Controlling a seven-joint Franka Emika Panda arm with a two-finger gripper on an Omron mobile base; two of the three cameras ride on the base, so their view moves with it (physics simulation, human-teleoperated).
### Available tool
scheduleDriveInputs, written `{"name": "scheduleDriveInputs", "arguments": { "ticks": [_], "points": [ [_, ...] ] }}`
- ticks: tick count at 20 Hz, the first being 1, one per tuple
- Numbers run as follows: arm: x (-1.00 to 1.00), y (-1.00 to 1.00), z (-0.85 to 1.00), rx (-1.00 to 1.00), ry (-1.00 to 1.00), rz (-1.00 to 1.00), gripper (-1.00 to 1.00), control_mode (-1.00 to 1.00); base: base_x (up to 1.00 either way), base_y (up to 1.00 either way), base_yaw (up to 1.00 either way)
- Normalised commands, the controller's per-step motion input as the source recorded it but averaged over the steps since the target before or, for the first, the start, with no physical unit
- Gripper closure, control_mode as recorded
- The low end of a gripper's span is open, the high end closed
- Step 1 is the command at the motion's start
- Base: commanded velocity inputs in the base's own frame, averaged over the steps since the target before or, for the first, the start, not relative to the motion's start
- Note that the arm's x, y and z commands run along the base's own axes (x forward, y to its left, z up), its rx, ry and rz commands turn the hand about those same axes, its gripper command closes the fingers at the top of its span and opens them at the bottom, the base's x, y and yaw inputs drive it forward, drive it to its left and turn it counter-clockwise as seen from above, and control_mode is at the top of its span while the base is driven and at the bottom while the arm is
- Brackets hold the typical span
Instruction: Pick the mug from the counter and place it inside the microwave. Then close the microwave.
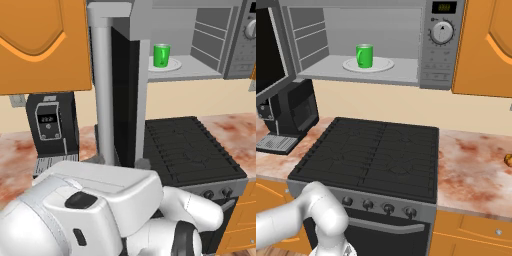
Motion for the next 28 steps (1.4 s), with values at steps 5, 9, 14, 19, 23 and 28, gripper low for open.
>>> {"name": "scheduleDriveInputs", "arguments": {
  "ticks": [5, 9, 14, 19, 23, 28],
  "points": [
    [0.14, 0.0, 0.0, 0.0, 0.0, 0.0, -1.0, -1.0, 0.0, 0.0, 0.0],
    [0.11, 0.0, -0.04, 0.0, 0.0, 0.0, -1.0, -1.0, 0.0, 0.0, 0.0],
    [0.23, 0.0, -0.11, -0.02, -0.02, 0.0, -1.0, -1.0, 0.0, 0.0, 0.0],
    [0.14, 0.09, -0.03, -0.02, -0.04, 0.0, -1.0, -1.0, 0.0, 0.0, 0.0],
    [0.06, 0.04, 0.0, -0.04, -0.1, 0.0, -1.0, -1.0, 0.0, 0.0, 0.0],
    [0.01, 0.3, -0.14, -0.07, -0.17, 0.0, -1.0, -1.0, 0.0, 0.0, 0.0]
  ]
}}
